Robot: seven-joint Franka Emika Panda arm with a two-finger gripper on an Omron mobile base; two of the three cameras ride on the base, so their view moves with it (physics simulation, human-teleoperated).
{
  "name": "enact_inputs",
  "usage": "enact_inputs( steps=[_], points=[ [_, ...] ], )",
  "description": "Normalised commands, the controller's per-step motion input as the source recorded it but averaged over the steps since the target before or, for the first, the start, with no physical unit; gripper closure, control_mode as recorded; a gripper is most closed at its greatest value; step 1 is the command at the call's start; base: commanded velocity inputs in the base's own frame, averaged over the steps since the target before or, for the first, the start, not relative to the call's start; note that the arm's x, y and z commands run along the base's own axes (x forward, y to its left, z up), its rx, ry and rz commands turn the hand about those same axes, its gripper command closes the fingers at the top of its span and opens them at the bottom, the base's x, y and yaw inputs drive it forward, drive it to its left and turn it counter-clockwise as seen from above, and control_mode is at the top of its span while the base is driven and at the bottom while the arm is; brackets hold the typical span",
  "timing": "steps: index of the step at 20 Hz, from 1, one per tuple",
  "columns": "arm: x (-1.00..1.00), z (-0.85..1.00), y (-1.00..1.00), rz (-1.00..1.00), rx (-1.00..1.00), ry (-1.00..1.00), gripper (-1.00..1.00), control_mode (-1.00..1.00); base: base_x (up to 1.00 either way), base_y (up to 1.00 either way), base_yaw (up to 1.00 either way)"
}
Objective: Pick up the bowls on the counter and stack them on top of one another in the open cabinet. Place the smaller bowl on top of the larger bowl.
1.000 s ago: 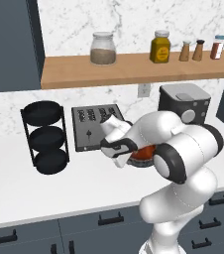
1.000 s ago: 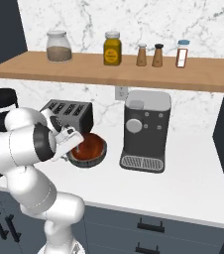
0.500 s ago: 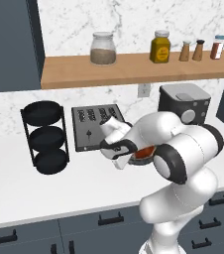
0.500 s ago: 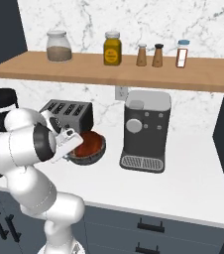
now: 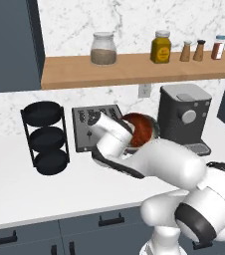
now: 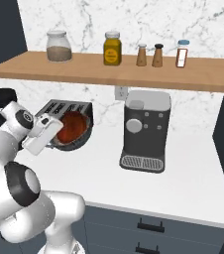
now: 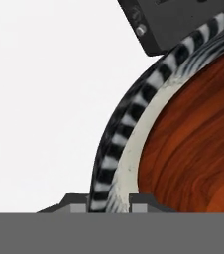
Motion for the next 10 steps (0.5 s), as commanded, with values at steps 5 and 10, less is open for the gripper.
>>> enact_inputs(
  steps=[5,10],
  points=[
    [-0.49,1.0,0.57,0.33,-0.13,-0.26,1.0,-1.0,0.0,0.0,0.0],
    [-0.81,1.0,0.49,0.34,-0.15,-0.19,1.0,-1.0,0.0,0.0,0.0]
  ],
)
